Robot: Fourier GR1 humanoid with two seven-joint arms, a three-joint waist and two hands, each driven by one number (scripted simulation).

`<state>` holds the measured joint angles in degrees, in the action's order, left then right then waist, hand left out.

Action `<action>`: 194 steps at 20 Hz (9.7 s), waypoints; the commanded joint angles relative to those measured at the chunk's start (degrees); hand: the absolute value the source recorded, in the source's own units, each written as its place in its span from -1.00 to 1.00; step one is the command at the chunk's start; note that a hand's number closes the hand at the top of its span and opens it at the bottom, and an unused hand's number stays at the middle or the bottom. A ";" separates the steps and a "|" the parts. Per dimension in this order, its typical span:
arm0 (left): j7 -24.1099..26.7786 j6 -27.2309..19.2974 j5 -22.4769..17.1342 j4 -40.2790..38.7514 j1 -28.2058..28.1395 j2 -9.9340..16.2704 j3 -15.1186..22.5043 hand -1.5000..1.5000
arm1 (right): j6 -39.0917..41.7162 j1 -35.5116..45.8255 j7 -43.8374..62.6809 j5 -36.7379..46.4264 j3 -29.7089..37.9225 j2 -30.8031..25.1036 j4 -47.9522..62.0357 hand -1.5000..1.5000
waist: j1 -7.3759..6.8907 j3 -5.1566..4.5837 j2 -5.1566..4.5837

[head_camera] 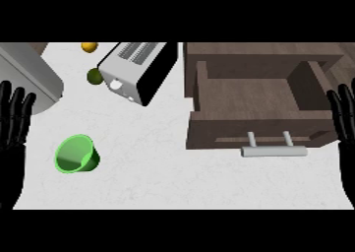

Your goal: Pick up the cup, place it into the drawer and close the drawer

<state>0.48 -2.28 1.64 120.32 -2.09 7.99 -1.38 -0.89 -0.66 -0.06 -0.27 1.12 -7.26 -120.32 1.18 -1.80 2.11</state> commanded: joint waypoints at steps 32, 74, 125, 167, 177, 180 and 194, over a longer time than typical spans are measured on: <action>-7.38 45.18 -48.38 -22.25 7.00 14.41 -7.66 -1.00 | 3.62 6.91 6.57 -5.60 -1.18 2.97 4.14 -1.00 | -1.19 1.80 -2.10; 43.05 47.25 1.82 -78.86 19.05 12.23 -6.74 -1.00 | 6.37 8.08 7.33 -8.02 0.81 2.79 4.80 -1.00 | -0.52 1.70 -2.39; 52.86 53.58 -8.61 -89.40 23.85 11.39 3.18 1.00 | 6.50 8.44 11.46 -9.35 0.83 1.90 -0.79 -1.00 | 0.53 1.50 -2.65; 10.00 -4.61 -16.19 -41.14 40.84 -6.59 1.85 1.00 | 7.94 6.19 10.10 -7.51 1.47 1.85 1.24 -1.00 | -0.70 1.81 -2.13; 8.04 -8.84 -13.70 -52.07 53.43 -7.05 2.63 1.00 | 9.77 3.38 3.64 -7.19 2.37 2.79 5.06 -1.00 | -0.70 1.83 -2.19; 6.41 -12.25 -12.76 -56.49 58.30 -7.96 4.14 1.00 | 9.02 1.80 9.20 -8.48 2.30 2.04 -1.02 -1.00 | -0.24 1.82 -2.14; 15.13 -20.57 -22.94 -77.84 69.92 -7.99 13.85 1.00 | 9.55 5.93 7.30 -8.24 3.75 1.40 5.30 -1.00 | 0.34 1.83 -2.36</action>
<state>14.40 -20.28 -18.59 45.76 65.27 0.02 9.24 9.08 4.84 7.74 -9.86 5.51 -6.31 -116.72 1.58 0.02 -0.28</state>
